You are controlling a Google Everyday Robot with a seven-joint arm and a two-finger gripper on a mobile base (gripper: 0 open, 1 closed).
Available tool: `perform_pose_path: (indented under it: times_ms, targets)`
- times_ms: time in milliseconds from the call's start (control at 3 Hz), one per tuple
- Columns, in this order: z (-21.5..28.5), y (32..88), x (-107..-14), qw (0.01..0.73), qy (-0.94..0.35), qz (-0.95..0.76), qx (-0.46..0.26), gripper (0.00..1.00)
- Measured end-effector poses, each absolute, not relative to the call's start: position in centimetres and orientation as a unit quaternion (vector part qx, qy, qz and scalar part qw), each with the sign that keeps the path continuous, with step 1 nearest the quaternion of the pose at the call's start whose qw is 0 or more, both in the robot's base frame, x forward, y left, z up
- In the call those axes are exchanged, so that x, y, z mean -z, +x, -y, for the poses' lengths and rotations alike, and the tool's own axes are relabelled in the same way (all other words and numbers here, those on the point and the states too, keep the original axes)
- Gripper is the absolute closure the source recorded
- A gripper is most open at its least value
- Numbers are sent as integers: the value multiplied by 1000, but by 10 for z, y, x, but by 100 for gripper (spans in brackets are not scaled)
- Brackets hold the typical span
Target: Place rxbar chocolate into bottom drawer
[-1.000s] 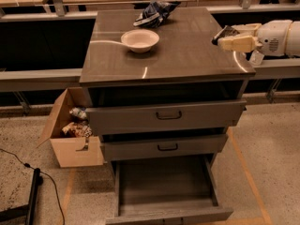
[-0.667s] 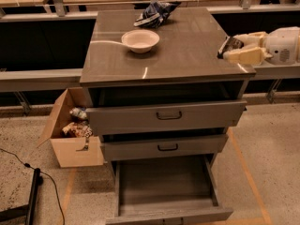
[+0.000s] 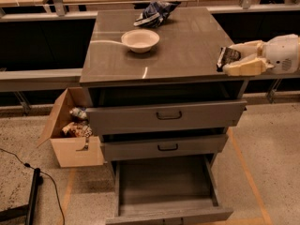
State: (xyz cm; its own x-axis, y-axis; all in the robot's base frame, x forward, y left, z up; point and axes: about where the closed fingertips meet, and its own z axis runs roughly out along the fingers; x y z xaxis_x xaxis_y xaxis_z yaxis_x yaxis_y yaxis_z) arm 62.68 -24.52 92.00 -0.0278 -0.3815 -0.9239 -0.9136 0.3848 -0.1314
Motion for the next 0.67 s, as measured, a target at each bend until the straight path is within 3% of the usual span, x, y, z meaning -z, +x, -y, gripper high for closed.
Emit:
perform_pose_path:
  times_ms: [667]
  targets:
    - [211,567,-911,446,-535,-652,-299,100]
